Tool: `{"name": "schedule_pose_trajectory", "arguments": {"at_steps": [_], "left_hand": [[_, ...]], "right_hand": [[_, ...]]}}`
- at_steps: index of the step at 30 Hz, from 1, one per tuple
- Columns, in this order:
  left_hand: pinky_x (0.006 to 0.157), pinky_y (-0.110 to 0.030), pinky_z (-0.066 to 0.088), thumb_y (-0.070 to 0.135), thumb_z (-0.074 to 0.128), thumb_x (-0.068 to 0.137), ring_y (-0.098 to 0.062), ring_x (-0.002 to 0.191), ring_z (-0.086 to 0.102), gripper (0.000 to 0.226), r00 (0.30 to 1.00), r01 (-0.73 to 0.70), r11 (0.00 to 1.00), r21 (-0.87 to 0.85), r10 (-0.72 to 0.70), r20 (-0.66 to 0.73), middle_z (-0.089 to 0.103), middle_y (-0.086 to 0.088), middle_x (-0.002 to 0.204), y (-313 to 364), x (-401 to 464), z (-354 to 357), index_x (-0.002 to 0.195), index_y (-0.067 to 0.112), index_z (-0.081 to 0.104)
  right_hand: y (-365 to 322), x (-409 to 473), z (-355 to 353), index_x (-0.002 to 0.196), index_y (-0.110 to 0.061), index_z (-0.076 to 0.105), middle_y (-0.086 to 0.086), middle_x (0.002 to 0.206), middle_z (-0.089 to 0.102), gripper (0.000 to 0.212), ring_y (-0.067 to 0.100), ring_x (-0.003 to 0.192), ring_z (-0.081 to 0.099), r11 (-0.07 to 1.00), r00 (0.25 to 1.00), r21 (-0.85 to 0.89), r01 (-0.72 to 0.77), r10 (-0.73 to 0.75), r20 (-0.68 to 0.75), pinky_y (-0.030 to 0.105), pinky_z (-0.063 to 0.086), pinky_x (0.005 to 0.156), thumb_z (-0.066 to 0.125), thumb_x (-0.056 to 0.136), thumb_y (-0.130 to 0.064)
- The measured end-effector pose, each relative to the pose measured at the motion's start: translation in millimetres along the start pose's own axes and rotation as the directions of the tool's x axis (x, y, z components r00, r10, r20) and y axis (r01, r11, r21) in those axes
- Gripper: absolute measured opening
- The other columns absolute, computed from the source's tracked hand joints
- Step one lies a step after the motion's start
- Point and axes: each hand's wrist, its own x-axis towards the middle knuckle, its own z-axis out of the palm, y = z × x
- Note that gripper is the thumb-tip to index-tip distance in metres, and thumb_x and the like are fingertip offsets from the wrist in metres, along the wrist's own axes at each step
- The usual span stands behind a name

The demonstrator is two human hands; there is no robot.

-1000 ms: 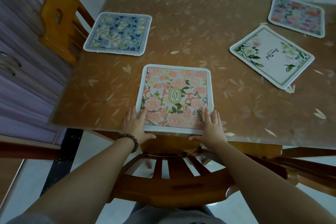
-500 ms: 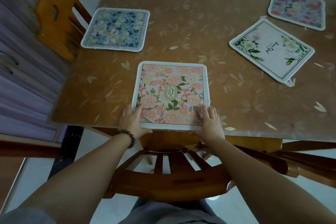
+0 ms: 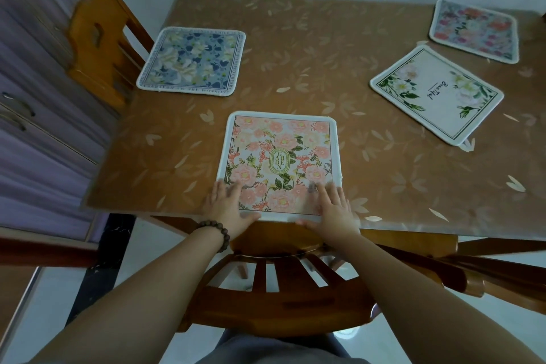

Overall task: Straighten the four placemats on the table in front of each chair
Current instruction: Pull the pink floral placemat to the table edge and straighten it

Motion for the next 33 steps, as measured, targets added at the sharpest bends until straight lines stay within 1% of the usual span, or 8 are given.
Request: {"name": "schedule_pose_trajectory", "arguments": {"at_steps": [4,8,11,16,19,25,28,33], "left_hand": [[0.115,-0.045,0.006,0.069,0.040,0.084,-0.023,0.145,-0.007,0.083,0.991,-0.116,0.993,-0.009,0.115,-0.061,-0.002,-0.004,0.160,24.1,2.0,-7.3,0.150,0.030,0.009],[0.115,-0.043,0.000,0.068,0.033,0.086,-0.022,0.146,-0.007,0.082,0.986,-0.134,0.991,0.006,0.134,-0.096,-0.003,-0.005,0.160,41.6,6.8,-12.9,0.151,0.026,0.007],[0.117,-0.046,0.001,0.072,0.027,0.084,-0.022,0.146,-0.006,0.082,0.981,-0.150,0.988,0.023,0.152,-0.122,-0.001,-0.003,0.160,57.2,11.6,-19.0,0.150,0.030,0.004],[0.115,-0.045,-0.001,0.071,0.033,0.083,-0.022,0.146,-0.005,0.083,0.967,-0.233,0.972,-0.003,0.232,-0.104,0.001,-0.001,0.160,94.4,21.3,-25.3,0.150,0.030,0.007],[0.116,-0.045,-0.002,0.068,0.035,0.084,-0.023,0.146,-0.001,0.081,0.959,-0.254,0.965,0.056,0.259,-0.111,0.004,-0.002,0.160,123.6,24.7,-26.6,0.150,0.029,0.009],[0.115,-0.046,0.003,0.067,0.034,0.084,-0.022,0.146,0.001,0.081,0.946,-0.295,0.954,0.059,0.301,-0.119,0.007,-0.003,0.160,190.5,25.4,-21.7,0.150,0.027,0.011],[0.115,-0.046,0.005,0.069,0.032,0.084,-0.023,0.146,0.002,0.082,0.946,-0.286,0.956,0.065,0.292,-0.141,0.008,-0.004,0.160,226.9,25.0,-10.7,0.150,0.026,0.010],[0.117,-0.048,0.007,0.070,0.034,0.082,-0.023,0.146,0.001,0.083,0.960,-0.204,0.978,0.038,0.207,-0.189,0.009,-0.003,0.159,304.4,29.0,25.2,0.150,0.028,0.011]], "right_hand": [[-13.8,2.8,-10.5,0.150,-0.022,-0.006,0.007,0.159,-0.010,0.104,0.024,0.145,-0.012,0.998,0.999,0.040,0.047,-0.047,-0.013,0.042,-0.001,0.116,0.056,0.079,-0.065],[-19.1,1.9,-25.3,0.150,-0.021,-0.004,0.008,0.159,-0.008,0.099,0.025,0.145,-0.011,0.999,0.999,0.043,0.030,-0.028,-0.038,0.041,-0.002,0.116,0.052,0.082,-0.064],[-15.8,1.1,-37.2,0.151,-0.021,-0.001,0.008,0.159,-0.007,0.092,0.025,0.145,-0.009,0.999,0.997,0.050,0.009,-0.005,-0.081,0.042,-0.002,0.116,0.049,0.085,-0.062],[6.4,-0.9,-63.0,0.150,-0.022,-0.001,0.004,0.159,-0.007,0.087,0.022,0.145,-0.009,0.998,0.986,0.032,-0.053,0.057,-0.157,0.044,0.000,0.116,0.048,0.088,-0.058],[28.2,-4.3,-83.4,0.150,-0.024,0.000,0.001,0.160,-0.006,0.083,0.020,0.146,-0.008,0.995,0.973,0.025,-0.092,0.095,-0.211,0.044,0.002,0.117,0.047,0.090,-0.055],[88.7,-11.4,-124.2,0.151,-0.022,0.003,0.005,0.160,-0.001,0.075,0.022,0.146,-0.006,0.987,0.954,-0.005,-0.161,0.155,-0.257,0.044,0.002,0.118,0.039,0.093,-0.054],[126.3,-10.9,-137.2,0.151,-0.023,0.003,0.005,0.160,-0.002,0.074,0.021,0.146,-0.007,0.990,0.958,0.002,-0.144,0.140,-0.251,0.044,0.002,0.118,0.039,0.094,-0.054],[213.2,-1.3,-154.6,0.151,-0.024,0.004,0.005,0.160,-0.003,0.073,0.022,0.146,-0.008,0.997,0.977,-0.009,-0.071,0.068,-0.201,0.044,0.001,0.117,0.038,0.094,-0.054]]}}
